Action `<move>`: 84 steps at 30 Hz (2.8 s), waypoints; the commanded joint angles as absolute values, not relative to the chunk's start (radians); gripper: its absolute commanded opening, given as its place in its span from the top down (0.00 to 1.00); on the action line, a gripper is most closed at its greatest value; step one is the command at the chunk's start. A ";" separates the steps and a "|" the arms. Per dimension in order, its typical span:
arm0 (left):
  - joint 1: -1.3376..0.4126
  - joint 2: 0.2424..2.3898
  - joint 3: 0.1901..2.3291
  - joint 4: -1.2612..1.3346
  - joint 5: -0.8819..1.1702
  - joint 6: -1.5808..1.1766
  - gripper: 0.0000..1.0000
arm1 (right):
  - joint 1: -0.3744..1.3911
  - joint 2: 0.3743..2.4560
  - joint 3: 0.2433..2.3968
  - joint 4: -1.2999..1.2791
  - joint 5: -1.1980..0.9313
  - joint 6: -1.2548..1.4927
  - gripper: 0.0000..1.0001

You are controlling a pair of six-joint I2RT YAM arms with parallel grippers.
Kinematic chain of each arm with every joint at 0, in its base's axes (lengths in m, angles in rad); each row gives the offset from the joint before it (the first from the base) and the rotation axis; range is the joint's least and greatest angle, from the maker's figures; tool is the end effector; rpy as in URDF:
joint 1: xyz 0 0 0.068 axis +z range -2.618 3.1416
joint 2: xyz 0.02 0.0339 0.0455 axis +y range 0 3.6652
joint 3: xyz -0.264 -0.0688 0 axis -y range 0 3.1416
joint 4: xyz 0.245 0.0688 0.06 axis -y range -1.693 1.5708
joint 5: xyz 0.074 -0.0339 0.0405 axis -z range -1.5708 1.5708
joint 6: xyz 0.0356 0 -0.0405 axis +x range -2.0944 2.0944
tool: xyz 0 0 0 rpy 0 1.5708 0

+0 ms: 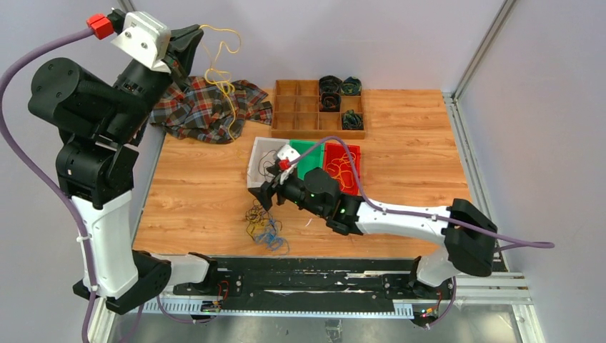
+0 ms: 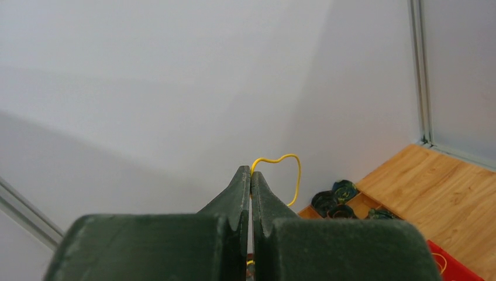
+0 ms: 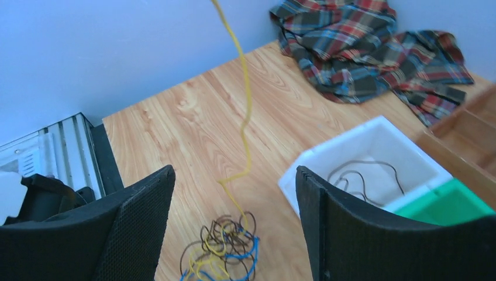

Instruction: Untangle the cables

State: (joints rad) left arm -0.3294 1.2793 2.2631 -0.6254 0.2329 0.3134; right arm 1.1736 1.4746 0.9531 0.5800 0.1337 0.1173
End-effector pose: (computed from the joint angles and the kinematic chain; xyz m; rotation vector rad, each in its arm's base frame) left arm 0.1219 -0.0503 0.6417 0.5745 1.0807 -0.1551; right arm 0.1382 0.3173 0.3126 -0.7003 1.4232 0.9246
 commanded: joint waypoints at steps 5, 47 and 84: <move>-0.331 1.289 2.364 -0.592 0.224 0.333 1.00 | 1.182 1.741 1.138 0.549 0.068 0.045 0.25; -0.364 1.094 1.730 -0.472 0.705 0.119 1.00 | 1.155 1.312 0.976 0.538 0.308 -0.066 0.23; -0.675 1.673 1.888 -0.375 0.443 0.231 1.00 | 0.802 0.929 0.543 0.244 0.771 0.200 0.29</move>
State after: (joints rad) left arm -0.6655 1.6619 1.8904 -0.4137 0.4755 0.2092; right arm 0.8299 0.9424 0.5720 0.2619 0.7967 0.1436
